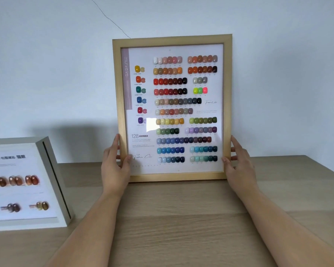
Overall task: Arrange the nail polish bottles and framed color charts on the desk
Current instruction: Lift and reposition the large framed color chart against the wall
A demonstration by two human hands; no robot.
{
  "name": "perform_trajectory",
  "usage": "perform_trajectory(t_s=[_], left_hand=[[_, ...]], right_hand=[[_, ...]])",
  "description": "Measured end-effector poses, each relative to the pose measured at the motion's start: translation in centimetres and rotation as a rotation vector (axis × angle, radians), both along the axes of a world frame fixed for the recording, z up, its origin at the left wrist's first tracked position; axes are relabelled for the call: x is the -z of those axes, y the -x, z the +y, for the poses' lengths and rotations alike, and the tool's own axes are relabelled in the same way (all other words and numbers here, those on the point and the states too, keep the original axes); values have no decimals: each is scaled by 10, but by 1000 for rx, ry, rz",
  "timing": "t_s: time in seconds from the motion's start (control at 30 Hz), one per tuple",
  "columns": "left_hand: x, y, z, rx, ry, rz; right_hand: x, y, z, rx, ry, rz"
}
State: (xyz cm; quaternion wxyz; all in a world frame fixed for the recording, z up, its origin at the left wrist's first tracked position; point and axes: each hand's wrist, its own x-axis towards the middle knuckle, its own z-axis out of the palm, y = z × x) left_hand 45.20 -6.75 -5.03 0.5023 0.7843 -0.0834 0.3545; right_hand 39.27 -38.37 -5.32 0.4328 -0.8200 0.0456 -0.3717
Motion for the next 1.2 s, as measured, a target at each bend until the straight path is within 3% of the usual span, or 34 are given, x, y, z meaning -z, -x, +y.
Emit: perform_trajectory(t_s=[0.77, 1.0, 1.1, 1.2], left_hand=[[-9, 6, 4, 66, 208, 100], [-12, 7, 11, 260, 388, 168], [-12, 8, 22, 408, 518, 255], [-12, 10, 26, 482, 522, 290]], right_hand=[[-8, -1, 1, -59, -165, -4], [-12, 3, -6, -89, -219, 39], [-11, 3, -13, -138, -311, 26], [-7, 4, -18, -220, -400, 51]])
